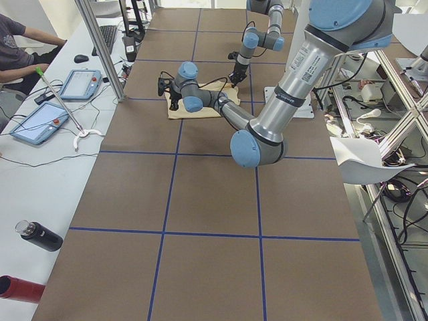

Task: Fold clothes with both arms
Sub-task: 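Move the left gripper down to the shirt's other near corner and grasp, then lift the near edge with both grippers and fold it away from the robot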

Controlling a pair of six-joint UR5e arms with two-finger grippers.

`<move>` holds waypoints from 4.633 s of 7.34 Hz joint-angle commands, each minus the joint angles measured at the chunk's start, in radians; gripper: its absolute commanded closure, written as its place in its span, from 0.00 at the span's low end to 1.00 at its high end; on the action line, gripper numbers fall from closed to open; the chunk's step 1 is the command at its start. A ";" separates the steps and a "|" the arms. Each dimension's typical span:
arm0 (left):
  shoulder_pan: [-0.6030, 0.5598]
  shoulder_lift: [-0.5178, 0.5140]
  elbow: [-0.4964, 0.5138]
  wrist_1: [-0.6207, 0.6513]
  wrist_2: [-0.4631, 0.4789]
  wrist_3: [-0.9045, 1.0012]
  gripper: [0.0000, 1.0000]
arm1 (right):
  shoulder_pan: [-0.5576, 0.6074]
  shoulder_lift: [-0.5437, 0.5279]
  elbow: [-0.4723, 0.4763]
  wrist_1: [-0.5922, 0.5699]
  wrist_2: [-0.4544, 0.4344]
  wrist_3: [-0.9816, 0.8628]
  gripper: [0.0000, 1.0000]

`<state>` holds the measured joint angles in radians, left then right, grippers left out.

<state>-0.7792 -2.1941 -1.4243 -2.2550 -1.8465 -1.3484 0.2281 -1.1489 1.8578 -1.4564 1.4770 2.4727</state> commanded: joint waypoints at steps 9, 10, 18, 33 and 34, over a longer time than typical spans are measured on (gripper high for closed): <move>0.469 0.328 -0.524 0.143 0.144 -0.691 0.38 | -0.046 -0.051 0.104 -0.058 0.009 0.052 1.00; 0.492 0.321 -0.518 0.170 0.179 -0.692 0.38 | -0.046 -0.051 0.104 -0.058 0.009 0.052 1.00; 0.563 0.290 -0.427 0.170 0.240 -0.696 0.52 | -0.044 -0.051 0.107 -0.058 0.009 0.052 1.00; 0.310 0.139 -0.535 0.374 0.164 -0.650 1.00 | 0.341 0.157 -0.004 -0.180 0.286 -0.116 1.00; 0.272 0.133 -0.481 0.365 0.165 -0.631 1.00 | 0.364 0.235 -0.122 -0.179 0.293 -0.164 1.00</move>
<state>-0.4518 -2.0410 -1.9783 -1.8763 -1.6813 -1.9939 0.5445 -1.0066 1.8769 -1.6377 1.7509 2.3848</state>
